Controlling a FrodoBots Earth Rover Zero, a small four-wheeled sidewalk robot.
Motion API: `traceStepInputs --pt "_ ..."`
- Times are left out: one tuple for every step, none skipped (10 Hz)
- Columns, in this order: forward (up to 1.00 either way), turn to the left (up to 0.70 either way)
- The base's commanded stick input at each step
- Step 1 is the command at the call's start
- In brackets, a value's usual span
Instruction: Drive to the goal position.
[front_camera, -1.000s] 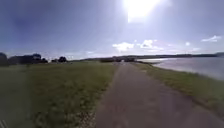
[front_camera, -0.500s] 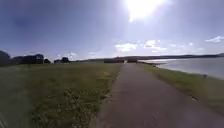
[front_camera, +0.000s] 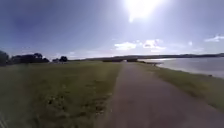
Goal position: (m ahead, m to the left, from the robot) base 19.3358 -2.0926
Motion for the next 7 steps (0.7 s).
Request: traceStepInputs --pt "0.7 0.05" --pt "0.7 0.05" --pt "0.7 0.05" --pt "0.7 0.05" --pt "0.7 0.05" --pt "0.7 0.05" --pt "0.7 0.05"
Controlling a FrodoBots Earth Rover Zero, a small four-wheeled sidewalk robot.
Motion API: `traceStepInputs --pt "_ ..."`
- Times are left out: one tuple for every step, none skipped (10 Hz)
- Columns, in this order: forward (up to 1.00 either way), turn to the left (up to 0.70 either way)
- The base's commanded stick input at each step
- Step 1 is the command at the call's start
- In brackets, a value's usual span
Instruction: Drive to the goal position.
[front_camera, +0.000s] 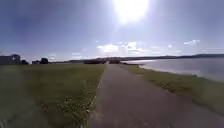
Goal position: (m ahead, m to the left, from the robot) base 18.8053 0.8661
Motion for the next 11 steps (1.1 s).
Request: traceStepInputs --pt "0.7 0.05" --pt "0.7 0.05" --pt "0.7 0.05" --pt "0.7 0.05" --pt "0.7 0.28" --pt "0.7 0.05" --pt "0.7 0.05" --pt "0.7 0.05" --pt "0.7 0.05" --pt "0.7 0.05" --pt "0.7 0.05"
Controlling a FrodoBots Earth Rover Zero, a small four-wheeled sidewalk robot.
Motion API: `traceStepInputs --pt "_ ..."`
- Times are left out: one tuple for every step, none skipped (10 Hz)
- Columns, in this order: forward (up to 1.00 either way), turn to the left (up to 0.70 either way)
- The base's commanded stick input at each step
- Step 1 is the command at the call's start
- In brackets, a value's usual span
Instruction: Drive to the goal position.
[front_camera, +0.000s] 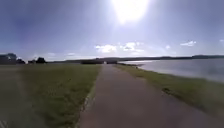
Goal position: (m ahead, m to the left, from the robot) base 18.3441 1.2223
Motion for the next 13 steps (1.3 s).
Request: traceStepInputs --pt "0.7 0.05" --pt "0.7 0.05" --pt "0.7 0.05" --pt "0.7 0.05" --pt "0.7 0.05" --pt "0.7 0.05" --pt "0.7 0.05" --pt "0.7 0.05" --pt "0.7 0.05" --pt "0.7 0.05" --pt "0.7 0.05" --pt "0.7 0.05" --pt "0.7 0.05"
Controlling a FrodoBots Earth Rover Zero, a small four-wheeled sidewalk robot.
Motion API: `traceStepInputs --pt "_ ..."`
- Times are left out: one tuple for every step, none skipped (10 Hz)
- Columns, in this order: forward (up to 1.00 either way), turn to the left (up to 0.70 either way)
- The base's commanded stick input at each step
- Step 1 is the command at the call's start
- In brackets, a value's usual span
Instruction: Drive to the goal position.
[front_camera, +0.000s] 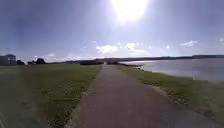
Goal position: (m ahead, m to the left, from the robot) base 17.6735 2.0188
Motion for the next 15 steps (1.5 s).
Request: traceStepInputs --pt "0.7 0.05" --pt "0.7 0.05" --pt "0.7 0.05" --pt "0.7 0.05" --pt "0.7 0.05" --pt "0.7 0.05" --pt "0.7 0.05" --pt "0.7 0.05" --pt "0.7 0.05" --pt "0.7 0.05" --pt "0.7 0.05" --pt "0.7 0.05" --pt "0.7 0.05" --pt "0.7 0.05" --pt "0.7 0.05"
